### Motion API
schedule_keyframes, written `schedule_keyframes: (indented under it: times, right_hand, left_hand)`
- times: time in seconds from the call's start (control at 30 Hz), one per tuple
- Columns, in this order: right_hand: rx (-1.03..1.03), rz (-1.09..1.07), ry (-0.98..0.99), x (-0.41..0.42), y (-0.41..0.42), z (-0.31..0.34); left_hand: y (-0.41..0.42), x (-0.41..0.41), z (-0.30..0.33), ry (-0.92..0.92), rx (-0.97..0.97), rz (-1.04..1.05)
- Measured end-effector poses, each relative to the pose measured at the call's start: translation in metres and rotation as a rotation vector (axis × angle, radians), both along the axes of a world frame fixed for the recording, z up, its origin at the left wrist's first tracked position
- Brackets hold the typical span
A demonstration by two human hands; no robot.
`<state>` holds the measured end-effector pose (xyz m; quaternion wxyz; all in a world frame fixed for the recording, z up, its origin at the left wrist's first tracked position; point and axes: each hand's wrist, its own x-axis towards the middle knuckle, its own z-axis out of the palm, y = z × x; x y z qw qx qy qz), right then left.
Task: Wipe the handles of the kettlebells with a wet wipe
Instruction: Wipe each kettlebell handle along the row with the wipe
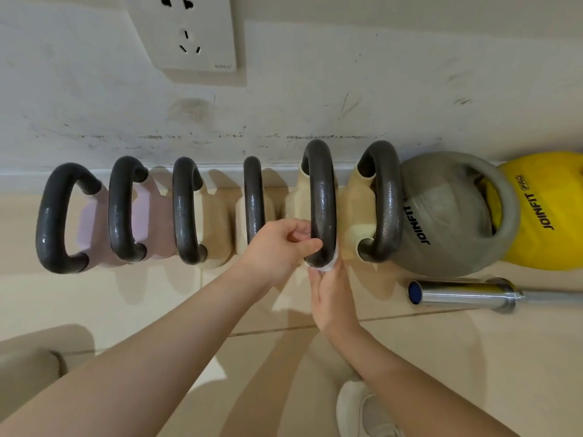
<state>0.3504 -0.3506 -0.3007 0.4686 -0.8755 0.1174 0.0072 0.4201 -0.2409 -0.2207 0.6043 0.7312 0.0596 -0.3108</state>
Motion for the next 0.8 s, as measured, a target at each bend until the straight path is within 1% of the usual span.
schedule_keyframes:
  times: [0.07,0.17,0.23,0.3,0.37,0.4,0.47,0.53,0.6,0.63,0.73,0.77,0.8]
  right_hand:
    - [-0.085,0.061,-0.081,0.001,-0.004,0.002]
    - [-0.266,0.252,-0.270,0.005,-0.013,0.013]
    - [-0.525,0.388,-0.387,0.018,-0.027,0.020]
    - [-0.833,0.547,-0.475,0.032,-0.042,0.030]
    - [-1.108,0.728,-0.628,0.041,-0.050,0.036]
    - [-1.237,0.836,-0.663,0.042,-0.051,0.037]
    - [-1.488,1.034,-0.645,0.038,-0.047,0.034]
    - [-1.689,1.127,-0.617,0.030,-0.042,0.028]
    - [-1.758,1.194,-0.560,0.030,-0.038,0.030]
    - [-1.765,1.183,-0.545,0.032,-0.038,0.034]
    - [-1.656,1.048,-0.381,0.031,-0.037,0.047]
    - [-1.634,1.031,-0.343,0.028,-0.038,0.048]
    - [-1.633,1.031,-0.345,0.024,-0.041,0.048]
  left_hand:
    - [-0.001,-0.003,-0.002,-0.004,0.000,0.044]
    - [-0.001,-0.006,-0.001,0.024,-0.028,0.092]
    - [0.004,-0.006,0.005,-0.004,-0.067,0.113]
    - [0.015,-0.005,0.015,-0.087,-0.106,0.135]
    - [0.029,-0.003,0.026,-0.203,-0.052,0.153]
    - [0.036,-0.003,0.028,-0.254,-0.002,0.159]
    - [0.045,-0.003,0.028,-0.288,0.062,0.180]
    - [0.050,-0.005,0.026,-0.246,0.089,0.214]
    - [0.053,-0.008,0.025,-0.216,0.103,0.234]
    - [0.053,-0.010,0.025,-0.211,0.103,0.229]
    - [0.051,-0.013,0.025,-0.210,0.098,0.177]
    - [0.050,-0.013,0.025,-0.211,0.094,0.166]
    - [0.047,-0.014,0.026,-0.211,0.094,0.159]
